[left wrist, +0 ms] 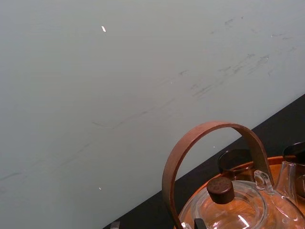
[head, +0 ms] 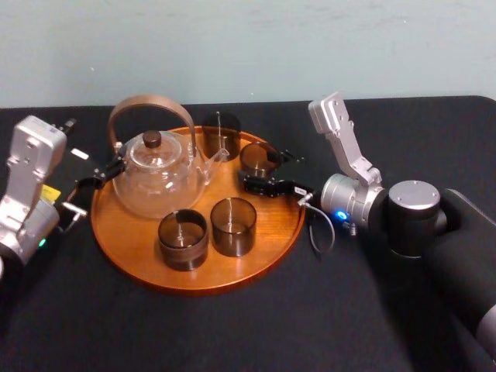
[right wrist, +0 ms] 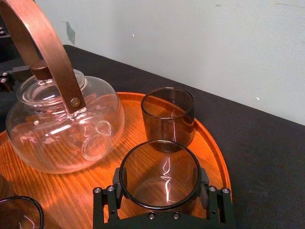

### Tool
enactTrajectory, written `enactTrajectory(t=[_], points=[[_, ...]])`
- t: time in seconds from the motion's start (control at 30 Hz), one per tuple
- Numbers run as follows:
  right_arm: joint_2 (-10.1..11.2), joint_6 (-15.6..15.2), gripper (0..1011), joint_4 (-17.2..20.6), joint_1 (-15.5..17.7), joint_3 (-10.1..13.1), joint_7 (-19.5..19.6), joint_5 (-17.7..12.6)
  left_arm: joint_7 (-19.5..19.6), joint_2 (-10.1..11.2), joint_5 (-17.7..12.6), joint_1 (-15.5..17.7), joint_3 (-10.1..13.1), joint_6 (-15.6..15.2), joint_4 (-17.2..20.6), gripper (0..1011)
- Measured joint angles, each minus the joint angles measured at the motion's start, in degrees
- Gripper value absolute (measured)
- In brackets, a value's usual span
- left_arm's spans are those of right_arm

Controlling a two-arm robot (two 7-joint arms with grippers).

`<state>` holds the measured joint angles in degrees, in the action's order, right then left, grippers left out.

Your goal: Pick up the glass from the table and place it on the tray.

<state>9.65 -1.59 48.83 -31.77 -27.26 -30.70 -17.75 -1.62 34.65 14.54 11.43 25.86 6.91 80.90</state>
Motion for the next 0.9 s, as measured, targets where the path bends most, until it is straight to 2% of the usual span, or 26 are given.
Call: enactTrajectory(t=[0.33, 0.4, 0.5, 0.7, 0.9], points=[[0.0, 0.0, 917, 0.0, 0.0, 0.0, 0.0, 0.0, 0.0, 0.0, 0.0, 0.0, 0.0, 0.0, 0.0, 1009], [0.0, 0.0, 928, 0.0, 0.0, 0.0, -0.1, 0.0, 0.0, 0.0, 0.0, 0.0, 0.0, 0.0, 0.0, 1010], [0.0, 0.0, 997, 0.0, 0.0, 0.0, -0.1, 0.0, 0.0, 0.0, 0.0, 0.0, 0.0, 0.0, 0.0, 1009], [0.0, -0.1, 1002, 0.1, 0.0, 0.0, -0.1, 0.0, 0.0, 0.0, 0.0, 0.0, 0.0, 0.0, 0.0, 1010], [1.4, -2.7, 1002, 3.2, 1.3, 0.0, -0.3, -0.1, 0.0, 0.0, 0.0, 0.0, 0.0, 0.0, 0.0, 1010]])
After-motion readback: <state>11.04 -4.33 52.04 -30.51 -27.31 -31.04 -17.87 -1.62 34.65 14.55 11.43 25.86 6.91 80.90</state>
